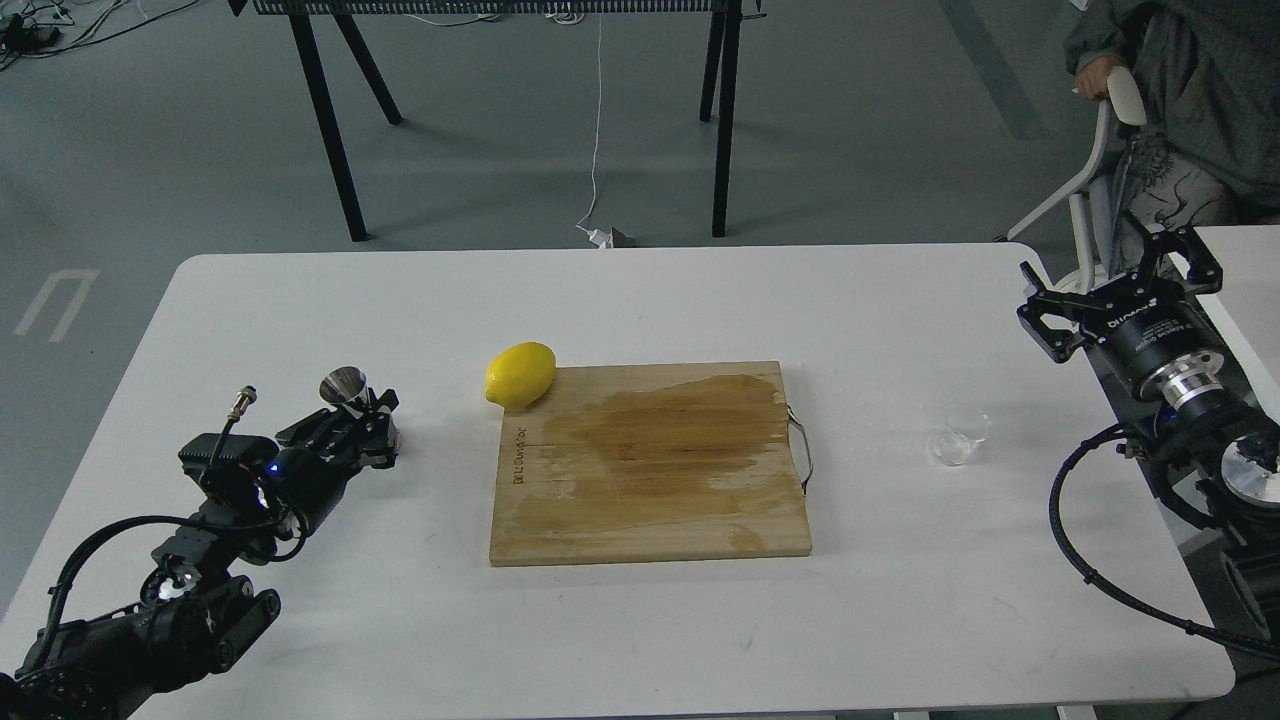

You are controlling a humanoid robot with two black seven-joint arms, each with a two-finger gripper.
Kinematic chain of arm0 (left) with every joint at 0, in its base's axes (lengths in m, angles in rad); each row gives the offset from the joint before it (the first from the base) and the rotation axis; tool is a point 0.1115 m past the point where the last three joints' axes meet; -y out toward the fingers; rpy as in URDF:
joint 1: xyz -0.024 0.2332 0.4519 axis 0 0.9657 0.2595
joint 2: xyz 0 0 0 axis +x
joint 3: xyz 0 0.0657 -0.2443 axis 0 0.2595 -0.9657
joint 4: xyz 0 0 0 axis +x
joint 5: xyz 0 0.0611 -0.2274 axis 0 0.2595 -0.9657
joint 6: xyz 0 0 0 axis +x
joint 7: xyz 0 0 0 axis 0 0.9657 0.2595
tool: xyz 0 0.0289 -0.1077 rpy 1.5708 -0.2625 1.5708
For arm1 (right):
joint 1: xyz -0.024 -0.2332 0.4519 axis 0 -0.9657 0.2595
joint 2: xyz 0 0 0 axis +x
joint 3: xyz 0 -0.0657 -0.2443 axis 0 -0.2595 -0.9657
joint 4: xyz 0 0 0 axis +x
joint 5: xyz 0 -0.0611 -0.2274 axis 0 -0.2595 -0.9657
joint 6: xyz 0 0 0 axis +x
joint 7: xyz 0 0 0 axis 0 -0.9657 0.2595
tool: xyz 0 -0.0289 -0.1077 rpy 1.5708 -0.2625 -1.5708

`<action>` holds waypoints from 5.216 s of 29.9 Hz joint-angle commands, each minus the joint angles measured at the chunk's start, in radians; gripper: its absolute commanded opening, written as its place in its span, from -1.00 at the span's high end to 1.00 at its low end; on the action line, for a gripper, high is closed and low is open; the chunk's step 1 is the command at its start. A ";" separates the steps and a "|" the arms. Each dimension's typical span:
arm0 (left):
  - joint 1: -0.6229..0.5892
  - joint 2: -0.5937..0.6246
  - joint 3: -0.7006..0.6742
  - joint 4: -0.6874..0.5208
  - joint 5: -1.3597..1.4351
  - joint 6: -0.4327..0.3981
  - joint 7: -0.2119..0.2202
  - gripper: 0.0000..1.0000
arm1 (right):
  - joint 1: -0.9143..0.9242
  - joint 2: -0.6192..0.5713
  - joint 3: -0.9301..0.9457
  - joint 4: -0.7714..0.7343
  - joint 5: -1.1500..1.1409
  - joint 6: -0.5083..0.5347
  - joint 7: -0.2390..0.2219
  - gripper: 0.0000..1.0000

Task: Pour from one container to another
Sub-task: 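Close the left gripper around the steel jigger and lift it, then carry the jigger with the left gripper over the cutting board, then lower the jigger onto the board and set it upright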

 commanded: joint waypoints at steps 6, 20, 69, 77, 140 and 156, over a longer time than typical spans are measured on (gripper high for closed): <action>-0.019 0.003 0.001 0.000 -0.002 0.000 0.000 0.64 | -0.001 0.001 0.001 0.000 0.000 0.000 0.000 -0.99; -0.227 0.051 -0.001 -0.014 -0.052 -0.024 0.000 0.65 | 0.000 0.001 0.003 0.000 0.000 0.000 0.000 -0.99; -0.258 -0.257 0.390 -0.152 -0.054 -0.013 0.000 0.52 | 0.026 -0.002 -0.011 -0.015 -0.012 0.000 -0.002 -0.99; -0.257 -0.257 0.390 -0.160 -0.054 0.000 0.000 0.37 | 0.023 -0.001 -0.011 -0.017 -0.012 0.000 -0.002 -0.99; -0.172 -0.257 0.395 -0.161 -0.058 0.000 0.000 -0.51 | -0.014 -0.001 -0.008 -0.014 -0.012 0.000 0.000 -0.99; -0.152 -0.257 0.395 -0.176 -0.058 0.000 0.000 -0.80 | -0.024 -0.002 -0.006 -0.014 -0.011 0.000 -0.002 -0.99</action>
